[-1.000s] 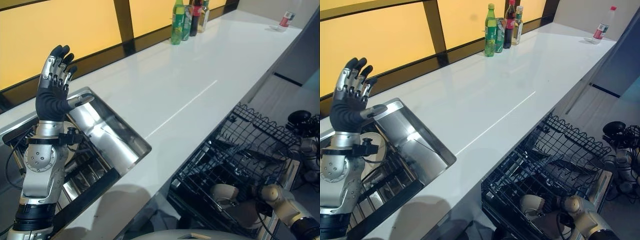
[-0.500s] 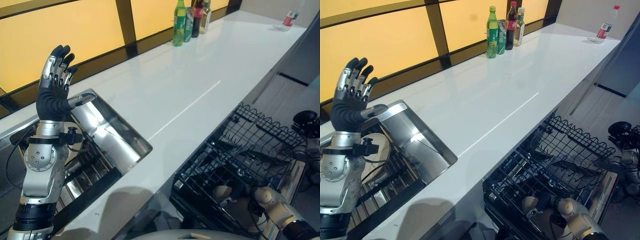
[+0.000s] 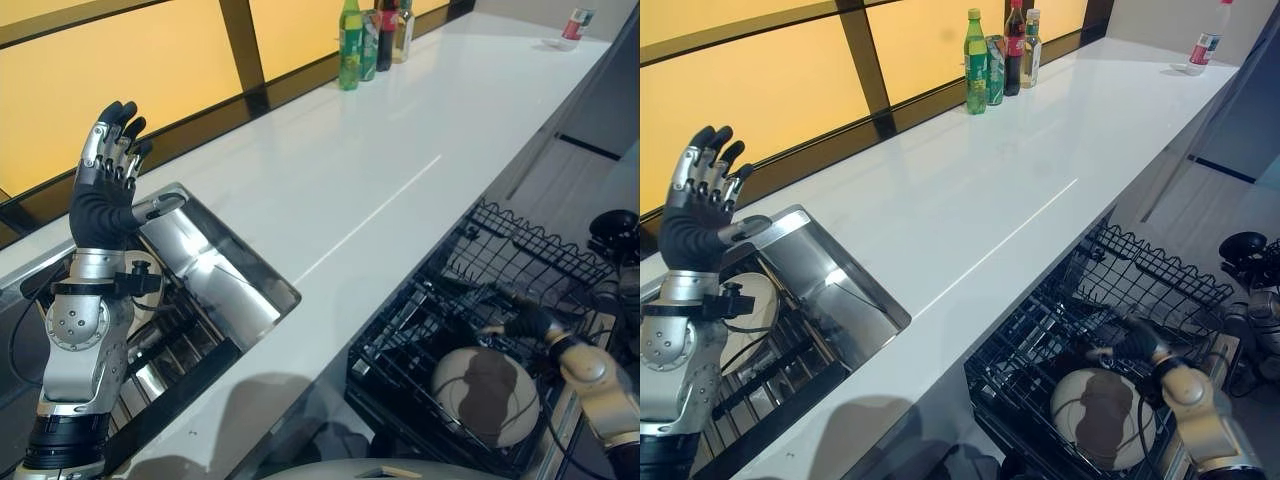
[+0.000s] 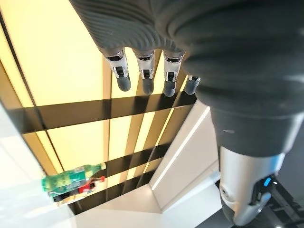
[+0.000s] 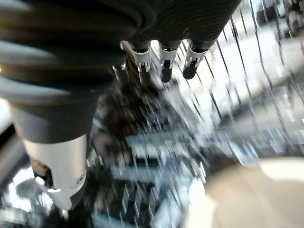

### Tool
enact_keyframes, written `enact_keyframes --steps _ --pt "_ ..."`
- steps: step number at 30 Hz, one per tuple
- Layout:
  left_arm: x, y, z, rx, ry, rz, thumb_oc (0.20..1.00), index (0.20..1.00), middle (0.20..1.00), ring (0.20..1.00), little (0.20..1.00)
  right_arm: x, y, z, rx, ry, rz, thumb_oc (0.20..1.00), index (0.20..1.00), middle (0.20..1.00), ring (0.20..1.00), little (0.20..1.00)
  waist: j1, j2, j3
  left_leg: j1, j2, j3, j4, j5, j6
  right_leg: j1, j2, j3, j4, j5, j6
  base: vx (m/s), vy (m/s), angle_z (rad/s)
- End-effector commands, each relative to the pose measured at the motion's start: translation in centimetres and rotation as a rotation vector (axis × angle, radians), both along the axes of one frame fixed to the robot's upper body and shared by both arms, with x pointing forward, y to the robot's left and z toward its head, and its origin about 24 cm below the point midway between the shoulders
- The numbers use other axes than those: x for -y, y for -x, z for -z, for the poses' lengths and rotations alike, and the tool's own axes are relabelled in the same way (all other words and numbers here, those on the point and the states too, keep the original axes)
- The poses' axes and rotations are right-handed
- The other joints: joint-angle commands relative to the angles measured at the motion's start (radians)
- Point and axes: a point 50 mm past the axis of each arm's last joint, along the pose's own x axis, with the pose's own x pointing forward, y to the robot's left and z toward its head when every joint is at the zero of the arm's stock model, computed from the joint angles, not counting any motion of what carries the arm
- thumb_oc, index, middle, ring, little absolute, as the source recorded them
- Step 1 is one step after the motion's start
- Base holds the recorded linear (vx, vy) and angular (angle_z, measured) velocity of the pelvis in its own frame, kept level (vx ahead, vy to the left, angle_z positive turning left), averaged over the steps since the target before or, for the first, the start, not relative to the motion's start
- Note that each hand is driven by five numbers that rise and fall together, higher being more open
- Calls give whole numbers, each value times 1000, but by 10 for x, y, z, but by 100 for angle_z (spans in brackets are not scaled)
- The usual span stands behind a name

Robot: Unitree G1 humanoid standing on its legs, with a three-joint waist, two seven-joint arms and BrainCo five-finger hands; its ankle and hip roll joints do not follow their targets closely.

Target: Pick up plates and place into dishwasher.

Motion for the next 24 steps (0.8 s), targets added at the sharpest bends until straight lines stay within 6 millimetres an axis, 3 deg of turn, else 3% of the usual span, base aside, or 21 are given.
enact_keyframes --steps 1,5,10,17,24 --pt "-24 12 -6 51 -55 -106 1000 1000 1000 1000 1000 -6 -12 -45 249 2 -39 1000 1000 1000 1000 1000 -34 -59 -69 -163 -3 -9 -63 118 13 74 -30 30 52 -149 46 -9 2 -3" --pt "-28 17 -2 41 -164 -202 1000 1000 1000 1000 1000 -10 -9 -67 403 -30 -27 1000 1000 1000 1000 1000 -35 -53 -77 -165 -1 -3 -62 116 12 68 -30 32 56 -152 46 0 0 0" --pt "-41 21 -1 4 -338 -350 1000 1000 1000 1000 1000 -16 -5 -76 438 -20 -70 1000 1000 1000 1000 1000 -31 -47 -85 -168 -3 -10 -61 116 10 61 -29 35 56 -153 45 -13 -8 -4" --pt "-64 20 17 -260 -608 -507 1000 1000 1000 1000 1000 -15 -7 -81 426 -20 -79 1000 1000 1000 1000 1000 -13 -41 -81 -174 6 -22 -57 128 1 62 -25 28 55 -150 43 -17 -11 0" --pt "-71 21 28 -478 -795 -467 1000 1000 1000 1000 1000 -11 -9 -105 564 -24 -53 1000 1000 1000 1000 1000 6 -28 -63 -188 15 -31 -50 148 -8 65 -21 9 63 -153 40 -42 -11 3"
